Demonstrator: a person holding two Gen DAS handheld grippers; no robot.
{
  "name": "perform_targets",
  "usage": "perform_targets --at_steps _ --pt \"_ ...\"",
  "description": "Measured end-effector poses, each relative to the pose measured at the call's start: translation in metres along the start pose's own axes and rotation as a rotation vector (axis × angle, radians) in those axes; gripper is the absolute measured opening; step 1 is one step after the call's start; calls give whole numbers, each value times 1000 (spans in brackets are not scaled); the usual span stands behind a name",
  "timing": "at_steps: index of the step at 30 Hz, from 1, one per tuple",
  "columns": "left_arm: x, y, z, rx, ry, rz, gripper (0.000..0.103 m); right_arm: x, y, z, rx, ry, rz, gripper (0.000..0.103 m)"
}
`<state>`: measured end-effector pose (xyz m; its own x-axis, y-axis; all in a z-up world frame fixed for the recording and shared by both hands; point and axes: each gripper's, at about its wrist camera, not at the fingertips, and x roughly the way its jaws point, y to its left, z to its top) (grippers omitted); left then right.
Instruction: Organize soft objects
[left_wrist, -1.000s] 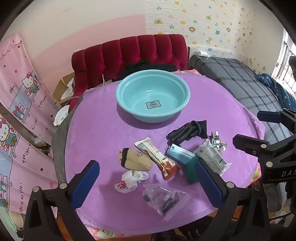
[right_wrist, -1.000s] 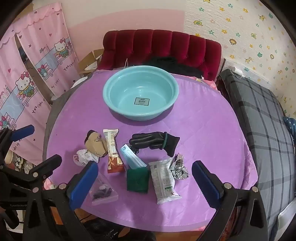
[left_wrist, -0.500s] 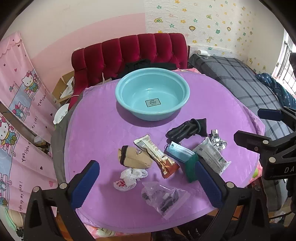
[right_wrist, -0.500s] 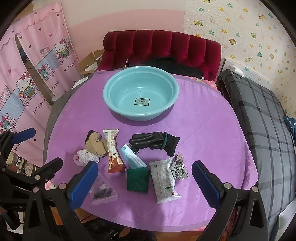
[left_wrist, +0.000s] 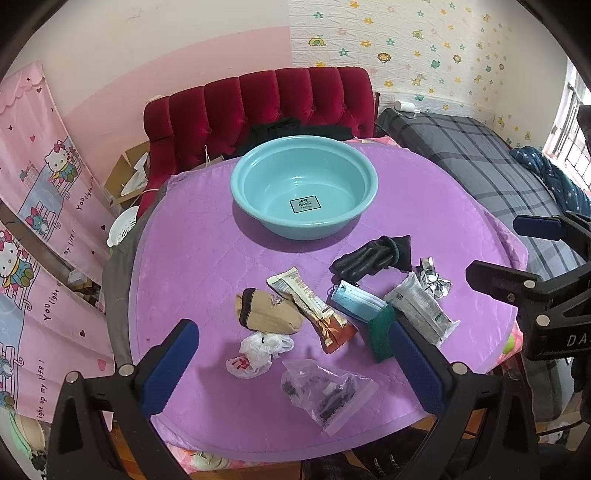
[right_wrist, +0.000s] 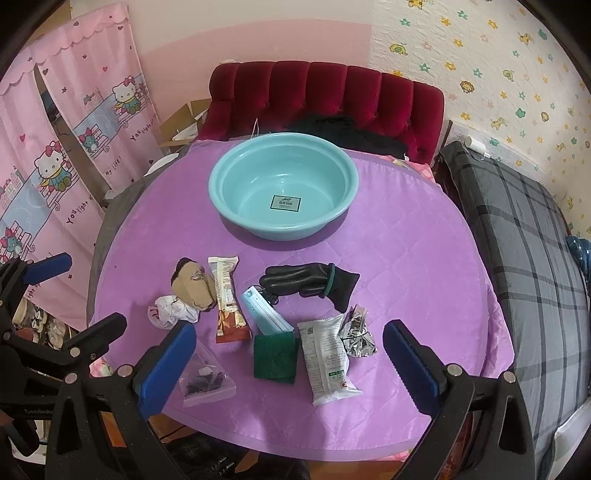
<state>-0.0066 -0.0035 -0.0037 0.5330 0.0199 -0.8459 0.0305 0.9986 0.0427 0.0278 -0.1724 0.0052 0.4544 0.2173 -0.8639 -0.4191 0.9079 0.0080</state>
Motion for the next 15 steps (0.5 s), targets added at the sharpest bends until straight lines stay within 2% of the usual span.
perform_targets --at_steps 15 --pt "-3 1 -2 -10 1 10 103 -4 0 -1 -14 -7 -3 103"
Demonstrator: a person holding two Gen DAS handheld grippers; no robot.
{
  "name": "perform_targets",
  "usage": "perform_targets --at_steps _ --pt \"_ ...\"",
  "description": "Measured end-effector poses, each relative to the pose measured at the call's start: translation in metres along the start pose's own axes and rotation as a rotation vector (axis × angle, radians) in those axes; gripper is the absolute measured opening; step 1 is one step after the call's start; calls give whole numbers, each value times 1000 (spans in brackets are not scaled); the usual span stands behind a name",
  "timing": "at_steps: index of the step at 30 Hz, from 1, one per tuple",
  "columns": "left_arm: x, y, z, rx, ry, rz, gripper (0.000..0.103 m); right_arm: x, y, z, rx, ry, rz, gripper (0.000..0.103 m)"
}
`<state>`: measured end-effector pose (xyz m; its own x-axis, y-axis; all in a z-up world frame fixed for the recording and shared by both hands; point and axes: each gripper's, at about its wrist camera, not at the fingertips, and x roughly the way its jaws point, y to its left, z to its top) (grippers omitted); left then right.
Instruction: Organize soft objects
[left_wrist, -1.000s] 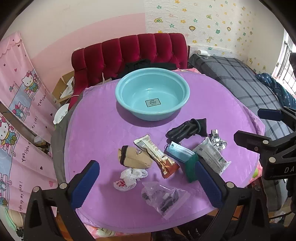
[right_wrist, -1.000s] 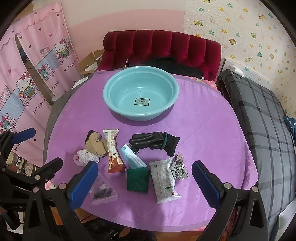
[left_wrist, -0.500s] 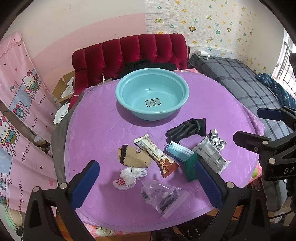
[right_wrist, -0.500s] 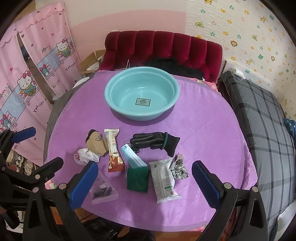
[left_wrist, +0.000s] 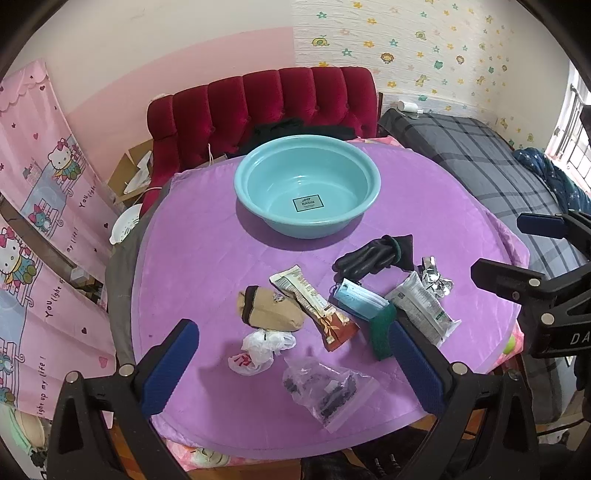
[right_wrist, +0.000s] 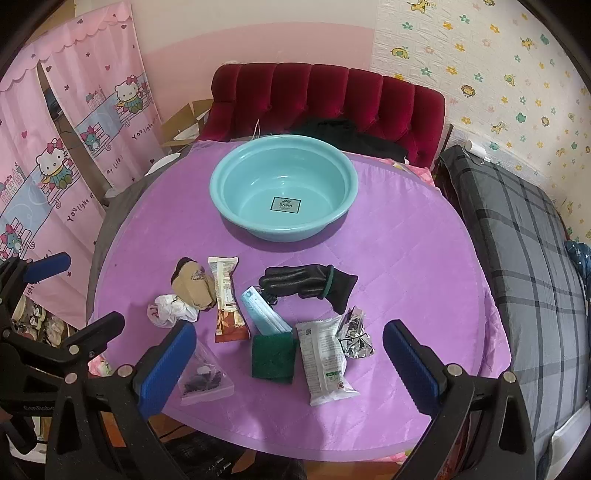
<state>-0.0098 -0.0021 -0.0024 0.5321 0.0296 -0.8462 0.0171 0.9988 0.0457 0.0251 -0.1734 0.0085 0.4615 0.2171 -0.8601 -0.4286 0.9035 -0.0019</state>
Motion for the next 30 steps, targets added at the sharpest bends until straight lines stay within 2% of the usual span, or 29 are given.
perform_targets --at_steps 30 --pt "9 8 -5 -44 -7 7 103 5 -8 -1 11 -4 27 103"
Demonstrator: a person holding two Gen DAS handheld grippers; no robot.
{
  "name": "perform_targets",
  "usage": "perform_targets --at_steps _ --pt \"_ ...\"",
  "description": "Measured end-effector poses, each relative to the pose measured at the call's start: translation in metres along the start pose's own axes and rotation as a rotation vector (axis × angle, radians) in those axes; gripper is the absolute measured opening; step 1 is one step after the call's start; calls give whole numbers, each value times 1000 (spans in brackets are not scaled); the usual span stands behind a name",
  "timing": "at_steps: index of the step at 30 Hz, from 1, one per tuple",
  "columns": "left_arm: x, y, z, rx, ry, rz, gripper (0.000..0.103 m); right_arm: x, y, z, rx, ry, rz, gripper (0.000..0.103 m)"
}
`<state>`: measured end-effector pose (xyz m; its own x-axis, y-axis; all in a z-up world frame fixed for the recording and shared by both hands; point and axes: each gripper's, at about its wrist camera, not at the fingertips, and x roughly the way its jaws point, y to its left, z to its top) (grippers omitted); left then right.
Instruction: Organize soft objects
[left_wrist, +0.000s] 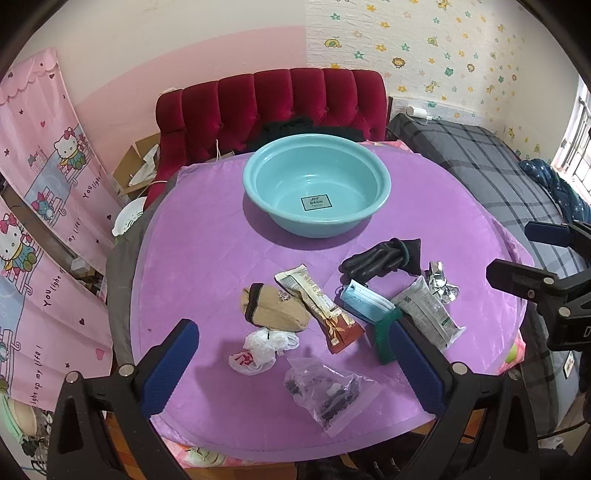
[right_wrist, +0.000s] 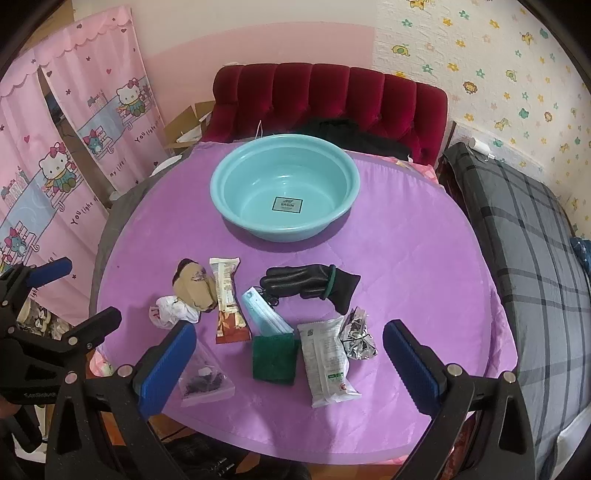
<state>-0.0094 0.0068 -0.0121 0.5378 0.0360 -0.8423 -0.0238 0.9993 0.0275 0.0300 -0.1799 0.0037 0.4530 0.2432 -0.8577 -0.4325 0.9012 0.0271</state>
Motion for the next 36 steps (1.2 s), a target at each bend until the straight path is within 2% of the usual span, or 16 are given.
perform_targets --at_steps 5,12,16,20,24,28,36 --pt "2 3 -1 2 2 10 103 1 -1 -2 2 -4 -2 103" --pt "6 7 -8 7 -14 4 103 9 -12 -5 41 19 49 103" --pt "9 8 -13 30 -28 26 103 13 -18 -9 36 24 28 103" --pt "24 13 -21 0 11 7 103 21 -28 -17 25 40 20 103" --pt "37 19 -30 -34 39 -11 103 40 -42 -29 40 83 20 103" --pt "50 21 -41 -28 49 2 103 65 -51 -47 26 120 -3 103" --pt "77 28 -63 -37 88 20 103 112 -61 -76 33 182 16 103"
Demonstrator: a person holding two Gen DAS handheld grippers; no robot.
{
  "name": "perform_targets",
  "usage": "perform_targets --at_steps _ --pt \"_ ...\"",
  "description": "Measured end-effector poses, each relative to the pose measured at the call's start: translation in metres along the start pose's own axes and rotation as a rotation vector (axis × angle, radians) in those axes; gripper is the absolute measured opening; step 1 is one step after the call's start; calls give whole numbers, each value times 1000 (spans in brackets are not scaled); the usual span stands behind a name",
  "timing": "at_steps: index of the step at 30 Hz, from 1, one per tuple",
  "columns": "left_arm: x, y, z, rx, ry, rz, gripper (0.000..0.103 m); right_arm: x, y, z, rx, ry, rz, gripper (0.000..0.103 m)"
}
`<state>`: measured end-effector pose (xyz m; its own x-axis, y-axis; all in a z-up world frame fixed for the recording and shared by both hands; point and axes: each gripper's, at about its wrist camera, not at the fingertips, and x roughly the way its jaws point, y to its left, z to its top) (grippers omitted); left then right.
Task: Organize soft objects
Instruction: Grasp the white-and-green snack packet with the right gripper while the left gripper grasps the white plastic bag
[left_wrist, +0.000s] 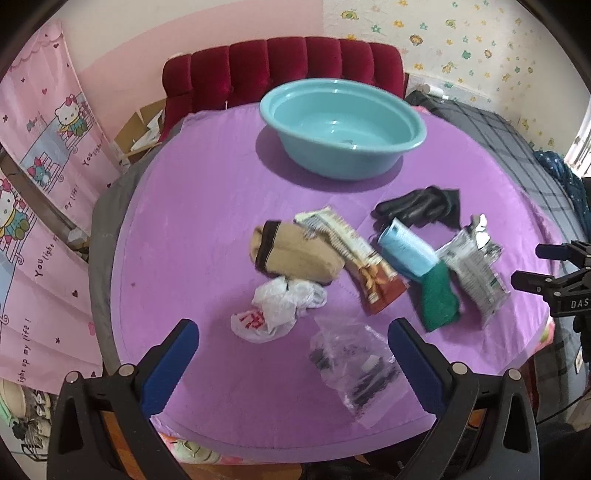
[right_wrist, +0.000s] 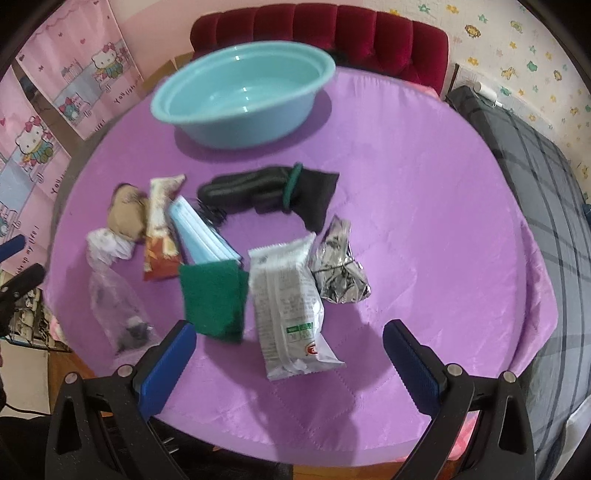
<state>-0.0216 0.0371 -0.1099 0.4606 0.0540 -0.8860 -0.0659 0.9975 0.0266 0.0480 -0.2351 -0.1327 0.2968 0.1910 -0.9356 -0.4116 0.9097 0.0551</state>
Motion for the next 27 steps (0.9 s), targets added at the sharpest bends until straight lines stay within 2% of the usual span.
perform_targets --at_steps 11,15,17,19,22,24,27 --pt "33 5 -20 -17 88 26 103 62 3 -10 -34 73 -29 102" --pt "34 6 -23 -20 94 25 103 72 8 -10 -51 87 -28 96" --pt "35 6 -23 -19 94 26 103 77 10 -9 -53 94 -24 90" --pt "34 6 -22 -18 94 27 103 82 12 -7 -55 107 -21 66" --pt "33 5 -20 -13 90 26 103 91 16 -5 -57 125 -19 50" --pt "33 4 -18 -8 88 27 103 92 17 -7 -63 118 1 42" --pt "32 3 -17 -4 82 26 103 91 19 -6 -66 103 2 38"
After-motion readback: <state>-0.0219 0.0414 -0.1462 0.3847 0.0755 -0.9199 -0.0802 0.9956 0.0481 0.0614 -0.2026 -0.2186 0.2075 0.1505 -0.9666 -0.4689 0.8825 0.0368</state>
